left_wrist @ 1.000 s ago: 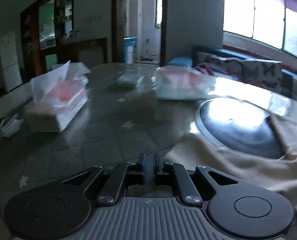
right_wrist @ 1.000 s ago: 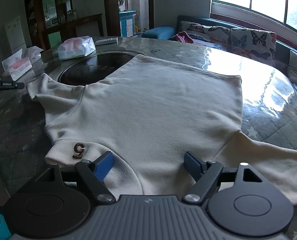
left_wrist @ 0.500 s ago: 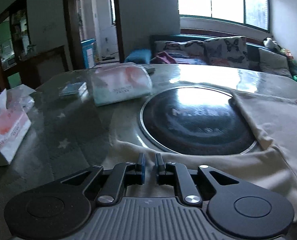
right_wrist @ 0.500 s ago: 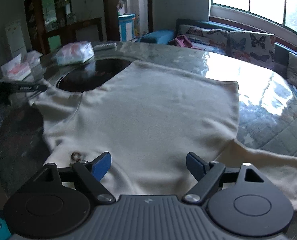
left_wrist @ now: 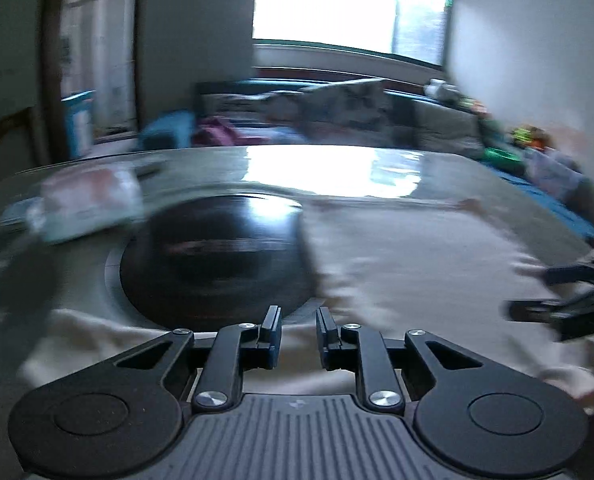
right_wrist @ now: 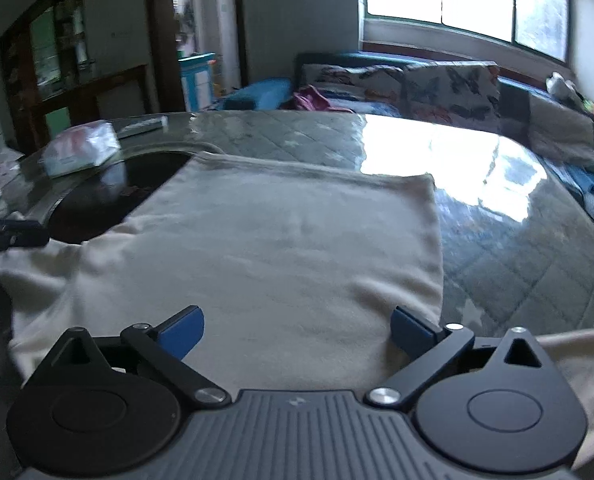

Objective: Fold clothes

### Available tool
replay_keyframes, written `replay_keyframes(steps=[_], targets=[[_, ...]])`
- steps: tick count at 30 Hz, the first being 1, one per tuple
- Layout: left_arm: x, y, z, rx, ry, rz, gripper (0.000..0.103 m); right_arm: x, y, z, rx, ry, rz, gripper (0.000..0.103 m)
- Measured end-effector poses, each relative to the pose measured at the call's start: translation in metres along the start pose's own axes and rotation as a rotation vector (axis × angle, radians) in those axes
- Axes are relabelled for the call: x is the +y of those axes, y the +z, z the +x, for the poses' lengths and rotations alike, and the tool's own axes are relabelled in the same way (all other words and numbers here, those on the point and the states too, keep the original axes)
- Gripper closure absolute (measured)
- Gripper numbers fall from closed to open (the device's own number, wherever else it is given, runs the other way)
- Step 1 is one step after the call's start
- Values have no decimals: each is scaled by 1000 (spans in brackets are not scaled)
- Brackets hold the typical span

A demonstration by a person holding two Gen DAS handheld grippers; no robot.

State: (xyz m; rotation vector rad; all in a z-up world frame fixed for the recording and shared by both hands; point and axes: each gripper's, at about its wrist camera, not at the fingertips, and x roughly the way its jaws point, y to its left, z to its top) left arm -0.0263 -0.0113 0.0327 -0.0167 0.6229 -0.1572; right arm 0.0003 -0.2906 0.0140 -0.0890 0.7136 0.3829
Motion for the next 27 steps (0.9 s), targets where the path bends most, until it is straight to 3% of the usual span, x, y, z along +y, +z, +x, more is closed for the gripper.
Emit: replay_keyframes(steps=[4, 11, 21, 27], targets=[[-24, -1, 13, 26, -57, 50, 82, -2, -6, 1, 1, -12, -1, 0], [-32, -2, 32, 52, -45, 72, 82, 1, -5, 3, -11, -24, 10, 0], [-32, 0, 26, 47, -53, 51, 62, 6, -9, 6, -14, -47, -17, 0], [-41, 4, 20, 32, -106, 54, 53, 7, -10, 5, -14, -48, -19, 0]])
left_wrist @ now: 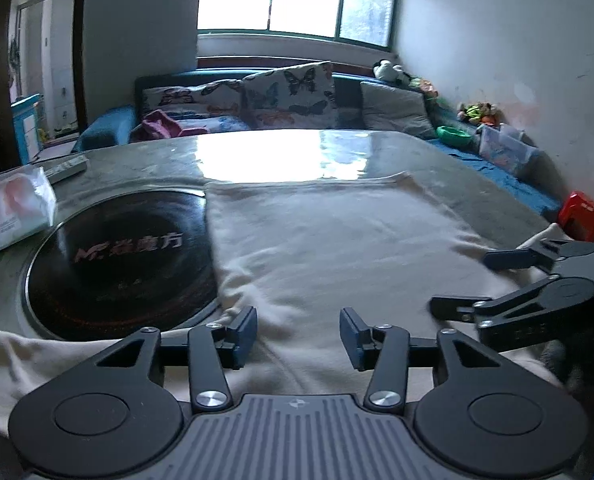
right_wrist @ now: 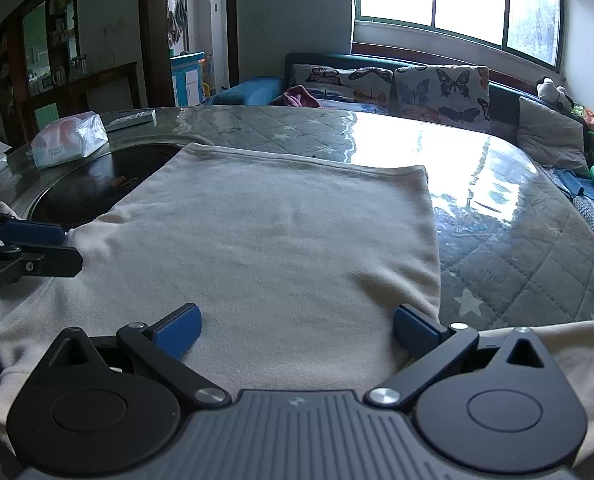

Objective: Fold clothes

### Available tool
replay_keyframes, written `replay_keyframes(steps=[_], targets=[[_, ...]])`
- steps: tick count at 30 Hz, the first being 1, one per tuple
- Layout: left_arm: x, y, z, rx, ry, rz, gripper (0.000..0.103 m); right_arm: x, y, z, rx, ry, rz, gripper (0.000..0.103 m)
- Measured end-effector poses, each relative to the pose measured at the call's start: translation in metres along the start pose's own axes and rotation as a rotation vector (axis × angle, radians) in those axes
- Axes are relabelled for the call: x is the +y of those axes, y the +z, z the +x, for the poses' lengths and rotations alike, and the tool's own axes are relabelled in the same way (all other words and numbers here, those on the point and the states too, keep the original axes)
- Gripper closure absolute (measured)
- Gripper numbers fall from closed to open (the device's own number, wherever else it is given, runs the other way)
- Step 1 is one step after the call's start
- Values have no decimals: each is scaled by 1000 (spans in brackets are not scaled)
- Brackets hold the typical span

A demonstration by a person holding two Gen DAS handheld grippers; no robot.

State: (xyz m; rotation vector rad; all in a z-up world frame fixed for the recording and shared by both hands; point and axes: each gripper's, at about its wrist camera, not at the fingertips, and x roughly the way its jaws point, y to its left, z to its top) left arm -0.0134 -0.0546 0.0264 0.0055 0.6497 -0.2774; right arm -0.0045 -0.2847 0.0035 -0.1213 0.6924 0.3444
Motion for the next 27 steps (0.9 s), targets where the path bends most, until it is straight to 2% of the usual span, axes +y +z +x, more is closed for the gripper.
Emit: replay_keyframes(steps=[7, 13, 19, 24, 27], targets=[[-4, 0, 6, 22, -4, -14, 49, -1, 0, 0, 0, 2, 1, 0], [-6, 9, 5, -3, -33, -4, 49, 0, 2, -1, 1, 1, -1, 0], [9, 5, 25, 58, -19, -36, 49, -5, 4, -13, 0, 12, 4, 0], [13, 2, 14, 39, -6, -42, 49, -8, 3, -22, -2, -7, -17, 0], [-2, 0, 4, 19, -10, 14, 49, -7, 1, -32, -6, -13, -18, 0]])
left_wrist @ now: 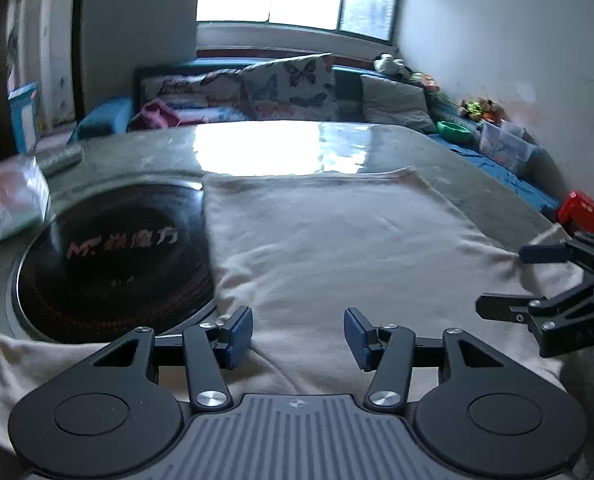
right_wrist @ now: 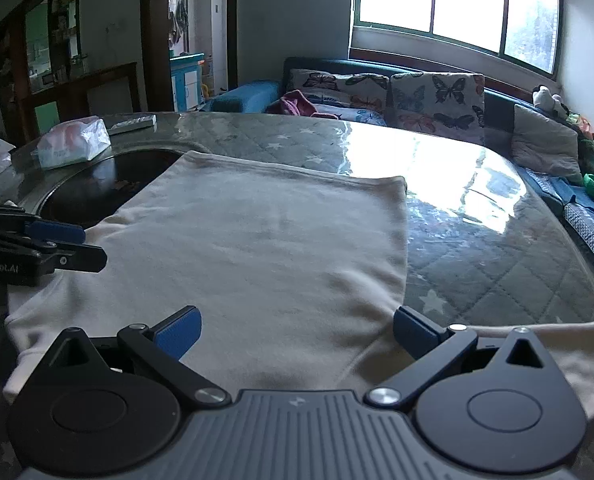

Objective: Fold clothes

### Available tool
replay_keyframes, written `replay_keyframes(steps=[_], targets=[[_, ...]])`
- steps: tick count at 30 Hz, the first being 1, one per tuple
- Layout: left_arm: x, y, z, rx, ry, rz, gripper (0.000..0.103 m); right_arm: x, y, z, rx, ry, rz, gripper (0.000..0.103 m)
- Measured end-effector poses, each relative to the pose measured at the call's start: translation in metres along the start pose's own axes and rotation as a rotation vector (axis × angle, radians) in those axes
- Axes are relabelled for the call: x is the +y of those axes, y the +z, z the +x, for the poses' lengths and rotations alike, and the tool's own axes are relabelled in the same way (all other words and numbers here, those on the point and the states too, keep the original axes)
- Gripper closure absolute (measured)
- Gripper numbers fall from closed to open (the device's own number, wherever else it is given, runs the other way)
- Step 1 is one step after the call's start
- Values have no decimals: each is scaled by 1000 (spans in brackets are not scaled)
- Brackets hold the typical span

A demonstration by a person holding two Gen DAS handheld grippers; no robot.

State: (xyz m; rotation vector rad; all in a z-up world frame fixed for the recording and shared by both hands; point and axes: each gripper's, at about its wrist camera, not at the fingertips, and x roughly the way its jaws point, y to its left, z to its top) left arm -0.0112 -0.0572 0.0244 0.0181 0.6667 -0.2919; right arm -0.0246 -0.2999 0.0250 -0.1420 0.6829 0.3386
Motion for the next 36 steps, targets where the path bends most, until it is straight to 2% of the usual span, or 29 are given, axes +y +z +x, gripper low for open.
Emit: replay_keyframes(steps=[4, 8, 14, 18, 22, 27, 31, 36], targets=[[-25, -9, -11, -10, -29, 103, 49, 11, -9, -9, 17, -7, -65, 0], [-40, -22, -15, 0, -33, 162, 49, 23, -23, -19, 19, -23, -138, 0], [-46, -32, -19, 7, -27, 169, 46, 23, -28, -39, -18, -31, -135, 0], [-48, -35, -17, 8, -10, 179, 44, 23, -37, -36, 17, -23, -118, 0], [-47, -32, -23, -10, -5, 181, 41, 18, -40, -47, -6, -32, -97, 0], [-50, -21, -27, -53, -15, 165, 31, -6, -39, -61, -43, -90, -15, 0], [-58, -18, -24, -54, -30, 158, 26, -32, -46, -60, -20, -163, 59, 0], [-70, -16, -18, -47, -49, 176, 23, -53, -56, -57, 16, -257, 91, 0]])
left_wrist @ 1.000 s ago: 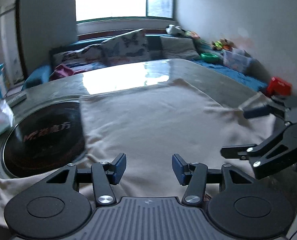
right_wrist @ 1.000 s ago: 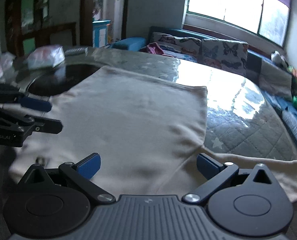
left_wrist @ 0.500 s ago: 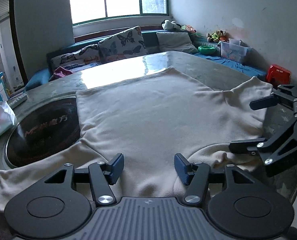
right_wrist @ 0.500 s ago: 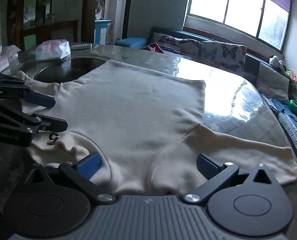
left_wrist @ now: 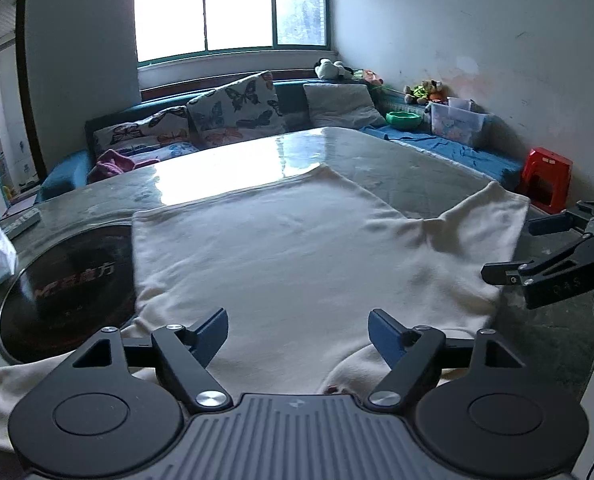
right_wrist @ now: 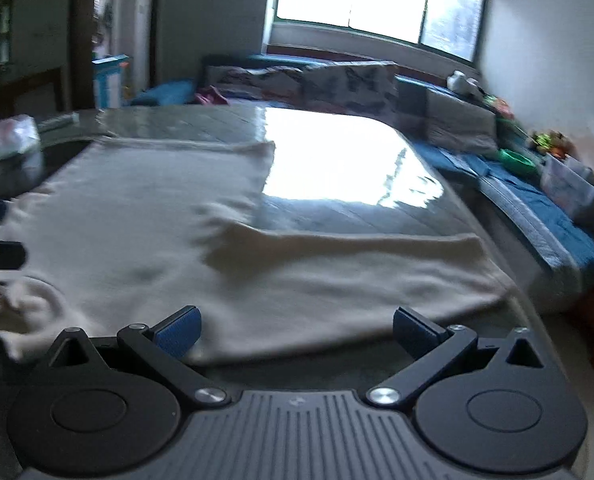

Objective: Fold clothes
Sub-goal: 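Grasp the sleeve cuff nearest the right gripper with the right gripper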

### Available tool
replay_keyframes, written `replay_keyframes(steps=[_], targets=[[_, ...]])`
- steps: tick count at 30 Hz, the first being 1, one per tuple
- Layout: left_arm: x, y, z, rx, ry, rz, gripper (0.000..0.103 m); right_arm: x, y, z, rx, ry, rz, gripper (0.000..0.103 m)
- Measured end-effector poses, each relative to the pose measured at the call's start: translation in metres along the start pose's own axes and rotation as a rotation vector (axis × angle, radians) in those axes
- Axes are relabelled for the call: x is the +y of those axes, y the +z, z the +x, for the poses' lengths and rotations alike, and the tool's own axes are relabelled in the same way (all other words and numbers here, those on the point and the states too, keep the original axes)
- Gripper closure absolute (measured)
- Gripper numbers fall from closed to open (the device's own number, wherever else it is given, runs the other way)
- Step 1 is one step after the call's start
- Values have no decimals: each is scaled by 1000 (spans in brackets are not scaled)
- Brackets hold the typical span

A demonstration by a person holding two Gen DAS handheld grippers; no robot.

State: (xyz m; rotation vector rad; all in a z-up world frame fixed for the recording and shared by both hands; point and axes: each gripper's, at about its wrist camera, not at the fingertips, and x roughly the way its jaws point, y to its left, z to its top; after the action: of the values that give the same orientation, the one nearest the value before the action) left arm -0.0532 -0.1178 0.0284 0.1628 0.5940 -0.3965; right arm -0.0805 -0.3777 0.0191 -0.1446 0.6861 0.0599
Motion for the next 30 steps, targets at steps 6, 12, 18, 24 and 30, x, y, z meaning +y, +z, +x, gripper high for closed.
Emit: replay_keyframes(steps=[6, 12, 18, 24, 30], targets=[[-16, 8, 7, -4, -30, 36, 23, -26, -4, 1, 2, -80, 34, 0], [-32, 14, 18, -2, -59, 62, 23, -73, -1, 14, 19, -138, 175, 0], [-42, 17, 24, 1, -73, 71, 23, -108, 6, 27, 0, -194, 244, 1], [-45, 19, 25, 7, -72, 70, 23, -123, 12, 43, 11, -196, 288, 16], [-45, 20, 29, 19, -66, 66, 23, -128, 11, 49, 13, -182, 308, 36]])
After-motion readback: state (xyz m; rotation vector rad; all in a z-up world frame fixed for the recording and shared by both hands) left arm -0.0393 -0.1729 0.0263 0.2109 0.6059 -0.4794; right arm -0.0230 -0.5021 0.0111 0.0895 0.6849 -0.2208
